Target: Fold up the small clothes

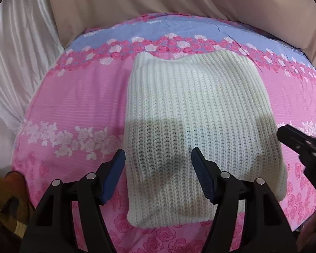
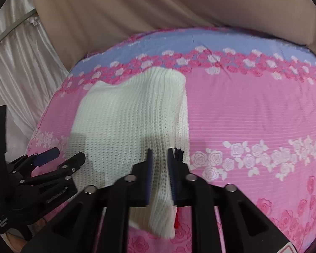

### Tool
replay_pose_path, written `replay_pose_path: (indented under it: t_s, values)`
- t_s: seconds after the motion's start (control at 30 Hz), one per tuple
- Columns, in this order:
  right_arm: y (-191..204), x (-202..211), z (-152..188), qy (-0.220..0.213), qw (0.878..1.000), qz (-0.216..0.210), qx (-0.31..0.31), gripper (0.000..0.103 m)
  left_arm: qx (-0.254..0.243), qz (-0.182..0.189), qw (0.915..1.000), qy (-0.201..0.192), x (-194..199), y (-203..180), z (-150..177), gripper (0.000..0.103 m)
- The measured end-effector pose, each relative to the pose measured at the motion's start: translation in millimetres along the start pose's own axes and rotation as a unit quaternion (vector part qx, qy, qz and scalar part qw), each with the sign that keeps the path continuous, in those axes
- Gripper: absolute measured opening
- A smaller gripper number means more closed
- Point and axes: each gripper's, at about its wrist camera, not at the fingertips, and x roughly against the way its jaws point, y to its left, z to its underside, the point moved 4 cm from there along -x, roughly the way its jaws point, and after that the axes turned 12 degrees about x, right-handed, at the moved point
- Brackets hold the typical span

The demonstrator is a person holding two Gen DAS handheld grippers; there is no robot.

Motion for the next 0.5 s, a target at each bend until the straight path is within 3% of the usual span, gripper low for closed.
replay_pose_path:
  t_s: [0.2, 0.3, 0.5]
  values:
    - [-3, 31, 21, -0.028, 0.998, 0.043, -0.023, 0.055, -0.007, -0.011, 0.9985, -0.053, 30, -6, 7, 0.07]
    - [-1, 37, 32, -0.029, 0.998, 0.051, -0.024, 0.056, -0.006, -0.018, 0.9973, -0.071, 40, -8, 9, 0.077]
    - [8, 43, 48, -0.03, 0.998, 0.06, -0.009, 0.061, -0.02, -0.023, 0.9956, -0.089, 53, -13, 18, 0.077]
